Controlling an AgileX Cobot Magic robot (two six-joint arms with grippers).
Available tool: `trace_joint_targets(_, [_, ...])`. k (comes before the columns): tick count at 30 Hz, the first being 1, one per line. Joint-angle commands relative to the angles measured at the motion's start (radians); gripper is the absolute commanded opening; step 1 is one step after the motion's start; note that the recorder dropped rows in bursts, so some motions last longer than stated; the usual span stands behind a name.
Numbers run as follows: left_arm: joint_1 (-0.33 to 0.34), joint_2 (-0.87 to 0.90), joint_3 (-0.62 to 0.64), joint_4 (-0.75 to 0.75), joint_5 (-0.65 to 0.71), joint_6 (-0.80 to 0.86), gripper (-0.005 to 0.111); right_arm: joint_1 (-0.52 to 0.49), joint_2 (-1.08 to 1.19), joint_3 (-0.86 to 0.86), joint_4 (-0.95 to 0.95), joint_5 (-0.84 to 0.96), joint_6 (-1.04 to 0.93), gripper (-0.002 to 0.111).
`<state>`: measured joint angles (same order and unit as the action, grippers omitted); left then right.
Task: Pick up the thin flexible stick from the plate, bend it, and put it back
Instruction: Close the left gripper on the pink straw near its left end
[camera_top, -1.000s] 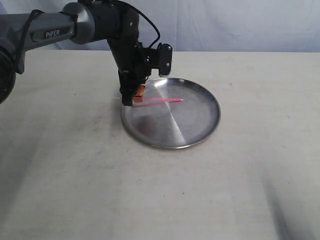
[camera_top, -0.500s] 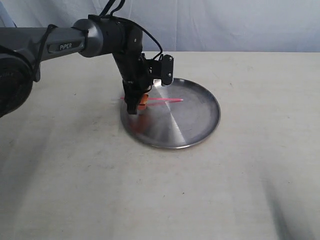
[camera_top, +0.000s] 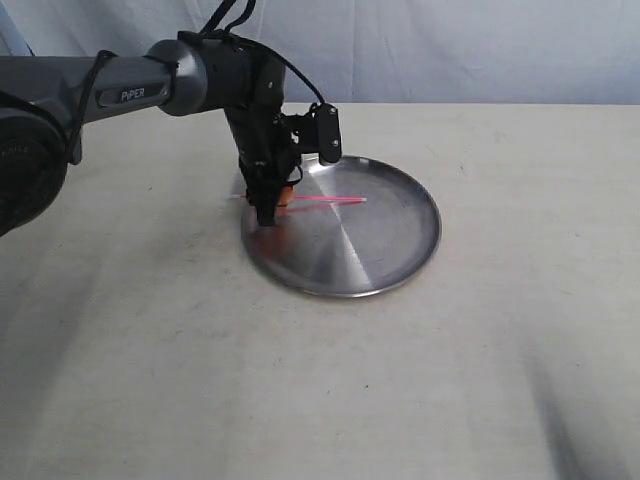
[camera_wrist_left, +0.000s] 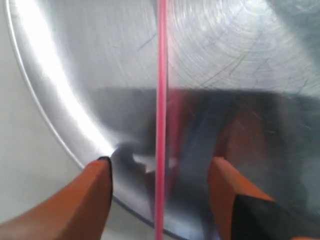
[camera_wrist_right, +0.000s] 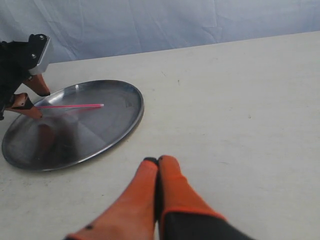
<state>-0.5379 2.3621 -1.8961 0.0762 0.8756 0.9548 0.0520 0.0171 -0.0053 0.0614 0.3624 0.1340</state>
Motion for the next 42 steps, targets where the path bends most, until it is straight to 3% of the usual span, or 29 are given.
trace_joint_targets(1, [-0.002, 0.007, -0.005, -0.002, -0.005, -0.011, 0.055, -0.003, -0.005, 0.005, 0.0, -0.011, -0.004, -0.001])
trace_joint_targets(7, [-0.002, 0.007, -0.005, -0.002, -0.005, -0.022, 0.05, -0.003, -0.005, 0.005, 0.0, -0.011, -0.004, -0.001])
trace_joint_targets(27, [0.02, 0.052, -0.005, -0.005, 0.001, -0.063, 0.05, -0.003, -0.005, 0.005, 0.0, -0.011, -0.004, -0.001])
trace_joint_targets(28, [0.02, 0.052, -0.005, -0.005, 0.001, -0.063, 0.048, -0.003, -0.005, 0.005, 0.0, -0.011, -0.004, -0.001])
trace_joint_targets(32, [0.02, 0.052, -0.005, -0.007, 0.025, -0.06, 0.0, -0.003, -0.005, 0.005, 0.0, -0.011, -0.004, -0.001])
trace_joint_targets(42, [0.014, -0.022, -0.005, -0.071, 0.006, -0.06, 0.0, -0.003, -0.005, 0.005, 0.0, -0.011, -0.004, -0.001])
